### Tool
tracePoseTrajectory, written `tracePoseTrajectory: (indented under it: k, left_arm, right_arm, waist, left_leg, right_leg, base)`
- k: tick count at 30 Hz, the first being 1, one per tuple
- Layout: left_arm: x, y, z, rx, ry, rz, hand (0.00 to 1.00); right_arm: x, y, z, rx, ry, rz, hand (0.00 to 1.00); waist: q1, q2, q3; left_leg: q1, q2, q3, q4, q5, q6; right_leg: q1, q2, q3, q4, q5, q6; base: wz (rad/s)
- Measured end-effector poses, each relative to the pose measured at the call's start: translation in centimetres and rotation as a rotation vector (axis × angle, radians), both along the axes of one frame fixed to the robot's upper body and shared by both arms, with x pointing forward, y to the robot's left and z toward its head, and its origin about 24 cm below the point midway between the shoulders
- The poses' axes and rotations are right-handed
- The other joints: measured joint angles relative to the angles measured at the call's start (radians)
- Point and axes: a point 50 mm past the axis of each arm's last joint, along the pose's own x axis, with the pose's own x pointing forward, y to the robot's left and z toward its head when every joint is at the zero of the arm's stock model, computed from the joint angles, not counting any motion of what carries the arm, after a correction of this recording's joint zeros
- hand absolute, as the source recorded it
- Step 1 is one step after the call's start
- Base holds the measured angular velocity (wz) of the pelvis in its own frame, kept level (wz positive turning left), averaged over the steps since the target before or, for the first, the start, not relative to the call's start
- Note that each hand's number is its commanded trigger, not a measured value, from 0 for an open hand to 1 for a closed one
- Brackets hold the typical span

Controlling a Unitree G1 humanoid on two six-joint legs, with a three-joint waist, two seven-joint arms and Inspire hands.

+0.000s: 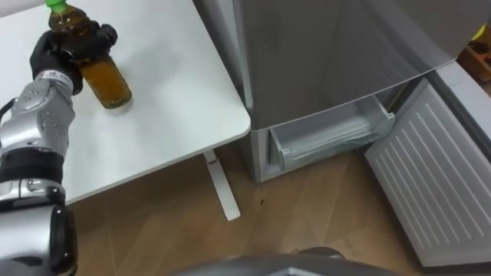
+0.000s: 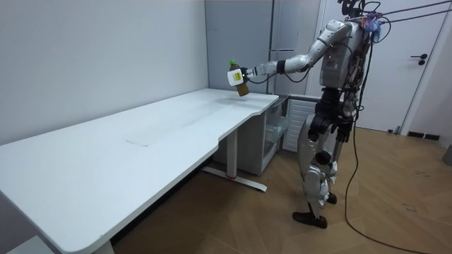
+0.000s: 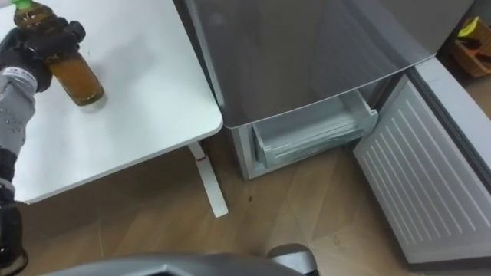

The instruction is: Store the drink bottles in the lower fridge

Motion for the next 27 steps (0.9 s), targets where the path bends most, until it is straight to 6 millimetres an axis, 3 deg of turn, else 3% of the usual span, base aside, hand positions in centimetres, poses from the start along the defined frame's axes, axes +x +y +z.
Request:
tracePoseTrajectory:
  k: [6, 14, 20, 27]
  left_arm:
    - [-1.1, -1.6, 0.9, 0.061, -0.070, -0.110, 1.00]
    - [-2.5, -4.7, 2.4, 0.076, -0.181, -0.251, 1.00]
    - [-3.3, -6.9, 4.6, 0.059, -0.307, -0.324, 1.00]
    - [-4.7, -7.7, 5.2, 0.055, -0.355, -0.377, 1.00]
  right_arm:
    - [1.6, 0.3, -0.1, 0.019, -0.033, 0.059, 0.00]
    - [3.5, 0.5, -0.2, 0.014, -0.061, 0.121, 0.00]
    - [3.7, 0.6, -0.2, 0.023, -0.073, 0.102, 0.00]
    - [4.0, 1.0, -0.3, 0.030, -0.083, 0.119, 0.00]
  waist:
    - [0.006, 0.000, -0.0005]
    - [0.053, 0.001, -0.0007]
    - [0.101, -0.002, 0.0011]
    - [0.115, -0.016, 0.0057]
  left_leg:
    - [-0.009, -0.001, -0.028, 0.013, 0.001, 0.000]
    - [-0.056, -0.005, -0.088, 0.021, 0.017, -0.004]
    - [-0.062, -0.011, -0.120, 0.023, 0.022, -0.005]
    - [-0.074, -0.021, -0.151, 0.024, 0.025, -0.005]
  right_leg:
    - [0.012, -0.003, -0.043, -0.001, 0.000, 0.000]
    - [0.010, -0.003, -0.111, -0.020, 0.001, -0.001]
    - [0.021, -0.004, -0.146, -0.035, 0.001, -0.002]
    - [0.039, -0.007, -0.181, -0.051, 0.001, -0.003]
  base:
    - [0.14]
    - [0.21]
    - [0.17]
    - [0.14]
